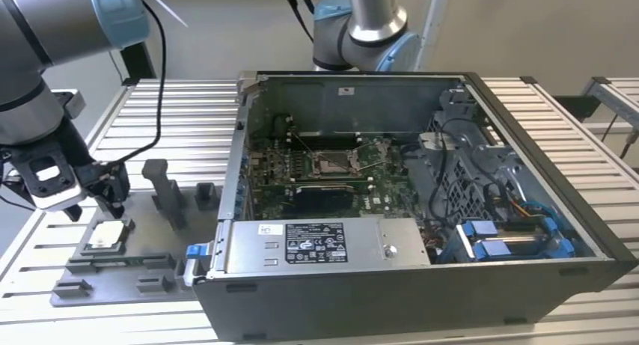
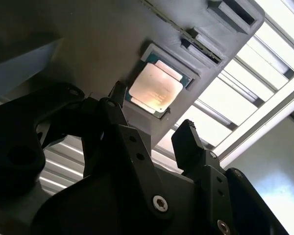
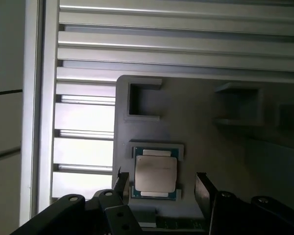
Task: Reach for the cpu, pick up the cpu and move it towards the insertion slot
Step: 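Pick up the cpu and move it towards the insertion slot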
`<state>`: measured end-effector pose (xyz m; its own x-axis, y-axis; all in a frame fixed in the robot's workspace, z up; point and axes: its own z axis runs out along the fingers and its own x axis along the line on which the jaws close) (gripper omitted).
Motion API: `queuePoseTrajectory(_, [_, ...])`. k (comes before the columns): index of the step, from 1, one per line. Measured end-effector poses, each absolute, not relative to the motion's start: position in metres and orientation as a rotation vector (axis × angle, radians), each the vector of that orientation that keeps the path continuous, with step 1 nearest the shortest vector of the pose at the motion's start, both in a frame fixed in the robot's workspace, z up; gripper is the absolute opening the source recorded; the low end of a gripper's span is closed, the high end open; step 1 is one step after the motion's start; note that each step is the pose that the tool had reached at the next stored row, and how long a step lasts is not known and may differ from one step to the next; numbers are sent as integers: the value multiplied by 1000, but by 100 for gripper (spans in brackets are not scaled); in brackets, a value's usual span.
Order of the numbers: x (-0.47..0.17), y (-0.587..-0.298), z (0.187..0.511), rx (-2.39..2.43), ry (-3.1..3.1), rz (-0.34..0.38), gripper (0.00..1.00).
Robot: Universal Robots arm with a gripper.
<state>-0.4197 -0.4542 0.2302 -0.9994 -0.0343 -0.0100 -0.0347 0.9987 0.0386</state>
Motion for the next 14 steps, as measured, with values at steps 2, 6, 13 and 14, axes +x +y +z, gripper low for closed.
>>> queuePoseTrajectory(2, [-420, -454, 229, -54, 3131, 61, 100])
queuePoseTrajectory(6, [-421, -454, 225, -54, 3131, 61, 100])
queuePoseTrajectory(13, [-422, -454, 217, -54, 3131, 61, 100])
queuePoseTrajectory(14, [-422, -454, 215, -53, 3131, 61, 100])
